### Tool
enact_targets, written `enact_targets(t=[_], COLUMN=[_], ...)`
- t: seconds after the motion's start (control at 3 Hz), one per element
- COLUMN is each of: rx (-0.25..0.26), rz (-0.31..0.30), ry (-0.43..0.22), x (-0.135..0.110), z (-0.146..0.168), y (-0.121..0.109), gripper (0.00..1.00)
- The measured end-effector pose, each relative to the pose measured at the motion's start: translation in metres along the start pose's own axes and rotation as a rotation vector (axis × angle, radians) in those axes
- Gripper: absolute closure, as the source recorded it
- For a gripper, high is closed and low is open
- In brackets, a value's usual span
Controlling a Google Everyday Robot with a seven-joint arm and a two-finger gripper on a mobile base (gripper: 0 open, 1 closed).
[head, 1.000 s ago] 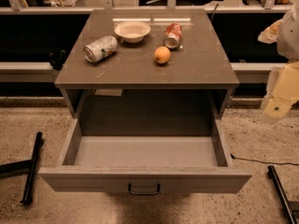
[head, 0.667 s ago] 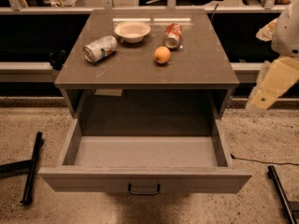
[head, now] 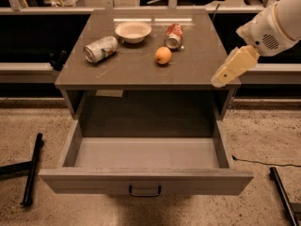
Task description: Place orange into top drawer
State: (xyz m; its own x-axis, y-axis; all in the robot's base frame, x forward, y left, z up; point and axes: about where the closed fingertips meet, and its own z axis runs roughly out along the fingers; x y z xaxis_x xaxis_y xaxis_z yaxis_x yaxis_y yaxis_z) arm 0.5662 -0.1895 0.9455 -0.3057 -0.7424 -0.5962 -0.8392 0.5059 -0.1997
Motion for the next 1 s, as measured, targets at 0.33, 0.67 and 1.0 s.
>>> enact_targets(t=[0.33,0.67,1.0], rx=[0.0,0.004,0.01], rz=[0.0,0.034,0.099], ry=[0.0,-0.016,-0.075], x=[0.0,0.0,-0.004], z=[0.0,0.023,0.06], y=[0.0,-0.006,-0.021], gripper=[0.0,0.0,0.0])
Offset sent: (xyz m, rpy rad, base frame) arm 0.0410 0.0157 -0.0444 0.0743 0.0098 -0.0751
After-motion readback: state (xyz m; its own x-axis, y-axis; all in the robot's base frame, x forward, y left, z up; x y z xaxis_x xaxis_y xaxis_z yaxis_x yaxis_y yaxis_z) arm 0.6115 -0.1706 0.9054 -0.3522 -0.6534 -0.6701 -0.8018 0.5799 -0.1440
